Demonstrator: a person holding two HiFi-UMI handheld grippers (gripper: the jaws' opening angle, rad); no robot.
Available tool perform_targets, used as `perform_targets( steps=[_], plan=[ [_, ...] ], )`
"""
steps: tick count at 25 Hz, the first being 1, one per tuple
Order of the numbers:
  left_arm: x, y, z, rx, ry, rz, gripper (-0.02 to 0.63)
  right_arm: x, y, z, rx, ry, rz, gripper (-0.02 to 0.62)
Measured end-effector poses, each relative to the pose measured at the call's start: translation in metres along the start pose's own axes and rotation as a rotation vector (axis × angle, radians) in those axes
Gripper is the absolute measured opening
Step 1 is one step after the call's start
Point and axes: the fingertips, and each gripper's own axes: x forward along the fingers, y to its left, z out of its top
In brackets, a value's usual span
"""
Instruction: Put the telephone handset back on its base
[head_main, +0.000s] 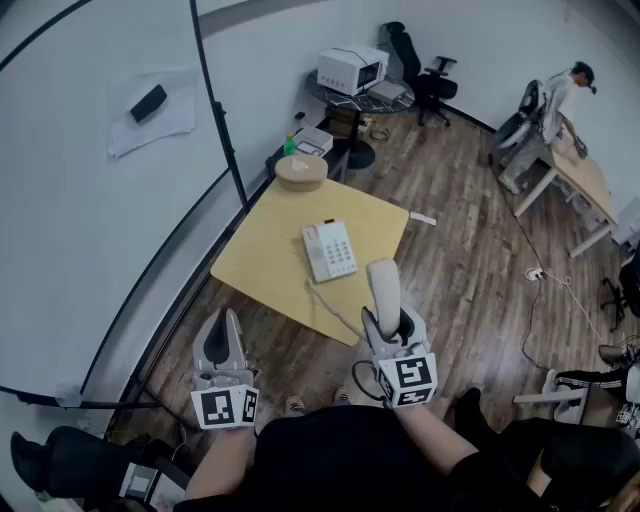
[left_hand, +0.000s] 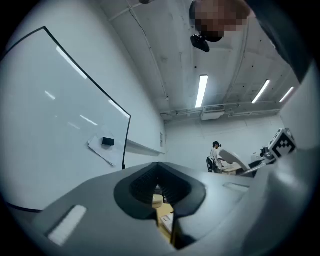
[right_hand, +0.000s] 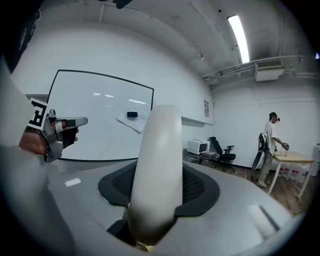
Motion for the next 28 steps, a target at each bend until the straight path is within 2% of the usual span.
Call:
perform_targets(
  steps=[10, 16, 22, 28],
  plan=[
    [0.013, -0.014, -0.011, -0.011, 0.008, -0.009, -0.002, 0.006, -0.01, -0.012, 0.023, 0.045, 0.015, 0.216],
    [0.021, -0.021, -0.015, -0.006, 0.007, -0.035, -0.002, 0.011, -0.013, -0.01, 0.046, 0.035, 0.023, 0.216],
    [0.029, -0.013, -0.023, -0.022, 0.022, -0.055, -0.002, 0.029, -0.004, 0.001, 0.043, 0.024, 0.035, 0.216],
    [0.035, 0.016, -0.033, -0.043, 0.029, -0.07, -0.002, 0.053, 0.019, 0.001, 0.036, 0.037, 0.039, 0.216]
  ],
)
